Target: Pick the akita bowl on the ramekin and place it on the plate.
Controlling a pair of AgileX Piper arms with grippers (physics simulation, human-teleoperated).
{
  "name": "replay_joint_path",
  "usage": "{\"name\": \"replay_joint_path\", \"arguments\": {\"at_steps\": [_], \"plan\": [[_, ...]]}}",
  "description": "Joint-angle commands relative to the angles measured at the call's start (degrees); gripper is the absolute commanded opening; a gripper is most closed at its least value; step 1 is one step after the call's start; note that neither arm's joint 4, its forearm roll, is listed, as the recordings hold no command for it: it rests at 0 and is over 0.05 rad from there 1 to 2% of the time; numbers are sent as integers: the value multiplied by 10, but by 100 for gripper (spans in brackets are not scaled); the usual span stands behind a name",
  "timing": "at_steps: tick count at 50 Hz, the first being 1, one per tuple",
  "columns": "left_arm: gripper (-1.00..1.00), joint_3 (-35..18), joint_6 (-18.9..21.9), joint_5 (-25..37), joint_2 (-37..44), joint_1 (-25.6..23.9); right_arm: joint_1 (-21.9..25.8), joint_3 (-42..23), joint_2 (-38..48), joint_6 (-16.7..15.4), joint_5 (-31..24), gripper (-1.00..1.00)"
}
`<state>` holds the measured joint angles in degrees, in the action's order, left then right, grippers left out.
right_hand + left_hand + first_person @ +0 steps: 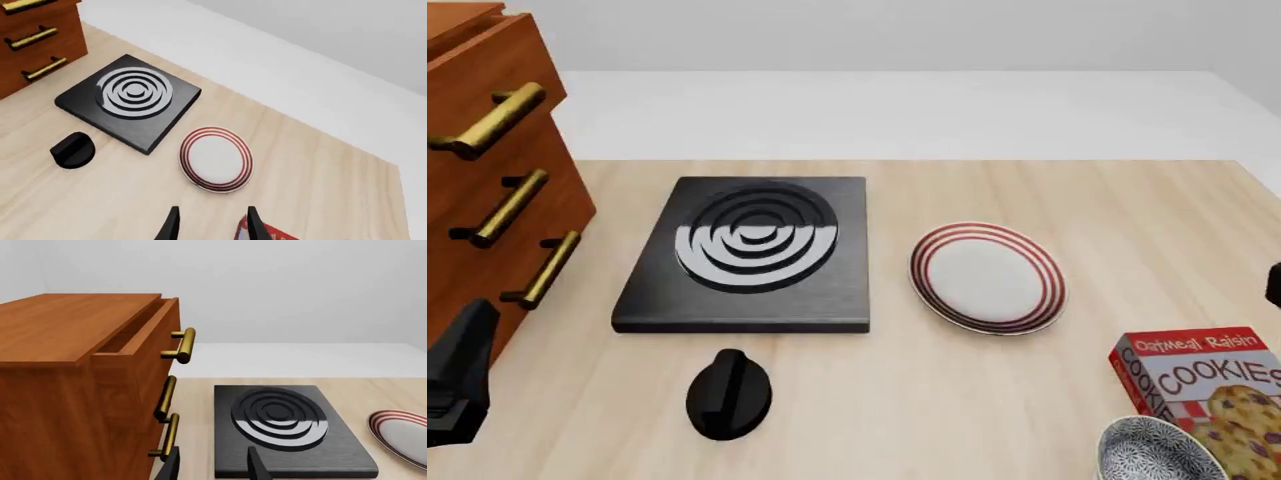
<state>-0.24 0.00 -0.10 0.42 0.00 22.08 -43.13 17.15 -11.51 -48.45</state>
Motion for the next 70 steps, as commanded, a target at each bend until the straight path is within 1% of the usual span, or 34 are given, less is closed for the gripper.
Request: {"name": "replay_joint_path", "arguments": {"at_steps": [1,4,5,6,9,10,11,13,14,16,18,19,23,25,26,27,28,30,36,38,39,43,44,45,46,48,55,57,60,61,70], "plan": [[100,0,0,0,0,0,87,-83,79,-12,-164,100],[100,0,0,0,0,0,100,-69,95,-2,-173,100],[100,0,0,0,0,0,102,-67,96,-8,-175,100],[100,0,0,0,0,0,100,-57,102,-7,-181,100],[100,0,0,0,0,0,103,-66,107,-13,-191,100],[100,0,0,0,0,0,111,-73,119,-21,-208,100],[100,0,0,0,0,0,113,-68,120,-28,-210,100],[100,0,0,0,0,0,127,-63,126,-20,-212,100],[100,0,0,0,0,0,125,-58,127,-25,-213,100],[100,0,0,0,0,0,133,-53,136,-23,-214,100],[100,0,0,0,0,0,131,-50,143,-27,-214,100],[100,0,0,0,0,0,134,-52,149,-21,-214,100],[100,0,0,0,0,0,143,-31,159,-23,-214,100],[100,0,0,0,0,0,153,-30,160,-22,-214,100],[100,0,0,0,0,0,156,-33,163,-8,-214,100],[100,0,0,0,0,0,154,-29,163,-9,-214,100],[100,0,0,0,0,0,163,-18,165,-10,-214,100],[100,0,0,0,0,0,173,-10,168,0,-214,100],[100,0,0,0,0,0,154,-1,180,-20,-214,100],[100,0,0,0,0,0,156,2,183,-18,-214,100],[100,0,0,0,0,0,155,4,185,-24,-214,100],[100,0,0,0,0,0,154,13,190,-27,-214,100],[100,0,0,0,0,0,156,15,191,-23,-214,100],[100,0,0,0,0,0,153,17,192,-28,-214,100],[100,0,0,0,0,0,138,24,189,-46,-214,100],[100,0,0,0,0,0,135,24,188,-49,-214,100],[100,0,0,0,0,0,126,39,184,-51,-214,100],[100,0,0,0,0,0,130,40,185,-46,-214,100],[100,0,0,0,0,0,127,49,180,-47,-214,100],[100,0,0,0,0,0,130,51,179,-42,-214,100],[100,0,0,0,0,0,133,70,171,-38,-214,100]]}}
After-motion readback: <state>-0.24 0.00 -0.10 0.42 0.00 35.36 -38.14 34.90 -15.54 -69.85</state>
